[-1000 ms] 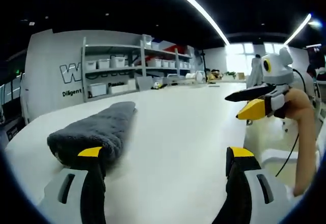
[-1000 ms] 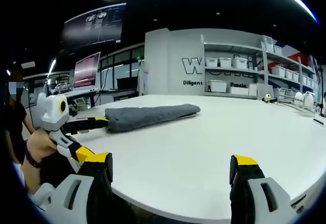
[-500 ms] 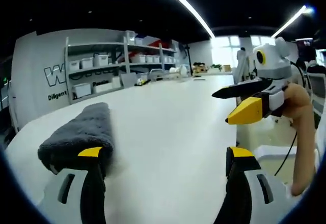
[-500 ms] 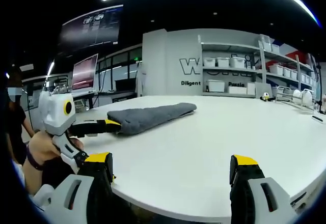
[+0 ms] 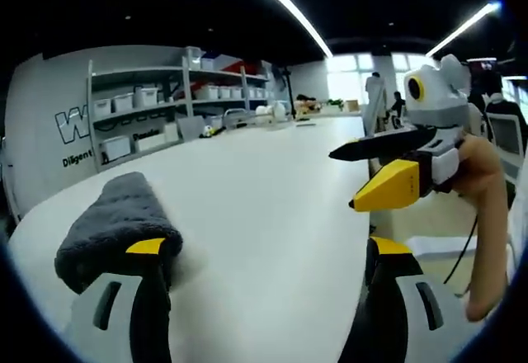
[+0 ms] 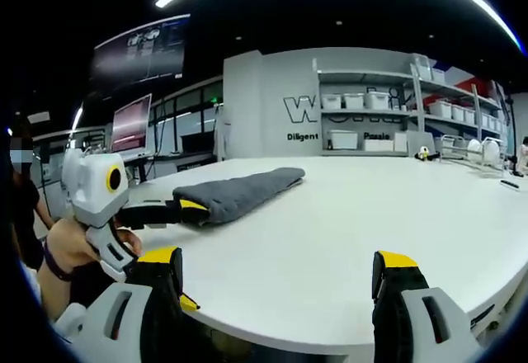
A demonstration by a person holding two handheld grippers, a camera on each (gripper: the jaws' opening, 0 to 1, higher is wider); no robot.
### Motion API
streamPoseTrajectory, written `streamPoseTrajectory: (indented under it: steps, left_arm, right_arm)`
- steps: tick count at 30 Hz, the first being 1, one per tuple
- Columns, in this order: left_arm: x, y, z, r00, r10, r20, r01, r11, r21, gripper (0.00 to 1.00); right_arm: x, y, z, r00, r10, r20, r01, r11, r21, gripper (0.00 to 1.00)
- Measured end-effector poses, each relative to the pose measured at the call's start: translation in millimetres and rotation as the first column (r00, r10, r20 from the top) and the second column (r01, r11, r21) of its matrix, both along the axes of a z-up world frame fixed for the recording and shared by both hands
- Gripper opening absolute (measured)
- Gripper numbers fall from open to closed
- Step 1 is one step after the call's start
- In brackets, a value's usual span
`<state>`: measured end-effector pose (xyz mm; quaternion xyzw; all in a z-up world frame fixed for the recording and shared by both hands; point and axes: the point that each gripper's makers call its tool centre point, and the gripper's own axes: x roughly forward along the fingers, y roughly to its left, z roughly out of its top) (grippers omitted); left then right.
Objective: Open the folded towel by lifting each exposed corner and separating the folded layers until the towel lies flat within the target outline without major curled edges
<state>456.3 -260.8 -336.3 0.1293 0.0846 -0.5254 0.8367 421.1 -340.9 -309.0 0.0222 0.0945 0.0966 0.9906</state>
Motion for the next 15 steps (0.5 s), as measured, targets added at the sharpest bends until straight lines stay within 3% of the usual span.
streamPoseTrajectory:
  steps: [15]
  left_arm:
    - [-12.9, -25, -7.9, 0.998, -0.062, -0.012, 0.062, 0.997, 0.038, 0.97]
  right_arm:
    - [-4, -8, -1.8, 1.000, -0.011, 0.007, 0.011, 1.000, 0.014, 0.97]
